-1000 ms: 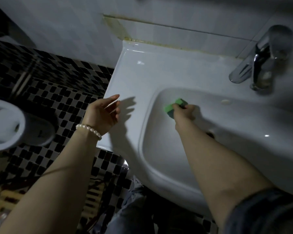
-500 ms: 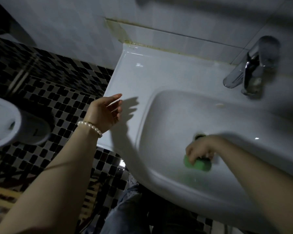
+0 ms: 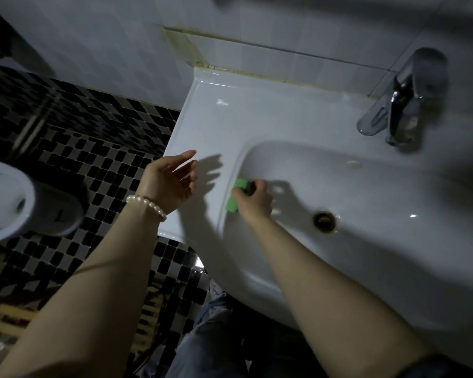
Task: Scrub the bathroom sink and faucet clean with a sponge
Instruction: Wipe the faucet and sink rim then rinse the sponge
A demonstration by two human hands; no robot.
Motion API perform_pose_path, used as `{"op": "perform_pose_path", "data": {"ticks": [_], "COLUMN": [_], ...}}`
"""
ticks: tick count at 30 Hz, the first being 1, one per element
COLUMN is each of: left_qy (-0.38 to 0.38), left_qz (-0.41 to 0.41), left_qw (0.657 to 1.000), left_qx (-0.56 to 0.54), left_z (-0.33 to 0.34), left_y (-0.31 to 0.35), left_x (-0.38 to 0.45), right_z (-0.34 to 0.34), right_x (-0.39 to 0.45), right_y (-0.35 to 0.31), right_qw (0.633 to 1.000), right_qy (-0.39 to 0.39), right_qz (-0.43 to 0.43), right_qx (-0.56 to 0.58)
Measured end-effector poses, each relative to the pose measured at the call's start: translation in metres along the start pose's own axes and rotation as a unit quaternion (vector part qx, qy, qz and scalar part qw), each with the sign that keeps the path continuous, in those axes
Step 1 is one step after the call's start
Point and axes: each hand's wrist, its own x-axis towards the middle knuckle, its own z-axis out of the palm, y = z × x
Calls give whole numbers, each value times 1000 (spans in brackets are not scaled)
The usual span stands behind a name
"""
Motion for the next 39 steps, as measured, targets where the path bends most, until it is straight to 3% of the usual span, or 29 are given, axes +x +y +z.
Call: {"op": "perform_pose_path", "data": {"ticks": [3,6,8,12,16,20,22,26,28,31,35,39], "left_qy": [-19,-47,-65,-84,-88,-101,-104,-106,-108,-108,-103,-107], "left_qz": [-16,-37,-49,-77,-110,-119,-122,-132,-136,-136,-140,-141], "left_qw": [1000,997,995,990,984,977,976,974,974,975,976,976], "left_qx": [14,41,61,87,114,143,149,149,149,142,130,126], "left_z": [14,32,44,65,88,111,119,128,128,126,125,128], "left_y": [-9,-20,-29,-47,-65,-81,-88,-97,-101,-107,-115,-120], "left_x": [1,3,4,8,12,14,15,19,21,25,30,30], "right_z": [-10,-35,-64,-144,-236,-314,-332,-343,-349,-352,-340,-307], "right_x": [-34,-61,-67,-66,-55,-37,-24,9,27,50,65,59], "right_y": [23,49,64,98,139,156,144,103,94,102,127,149], "right_qw": [979,920,888,861,823,693,654,615,615,568,544,624], "right_qy": [-146,-286,-326,-347,-325,-226,-146,73,108,148,110,-57], "right_qz": [-80,-78,-73,-58,-20,-70,-103,-284,-342,-396,-428,-327], "right_qx": [-118,-257,-315,-368,-466,-681,-735,-732,-702,-706,-713,-707]}}
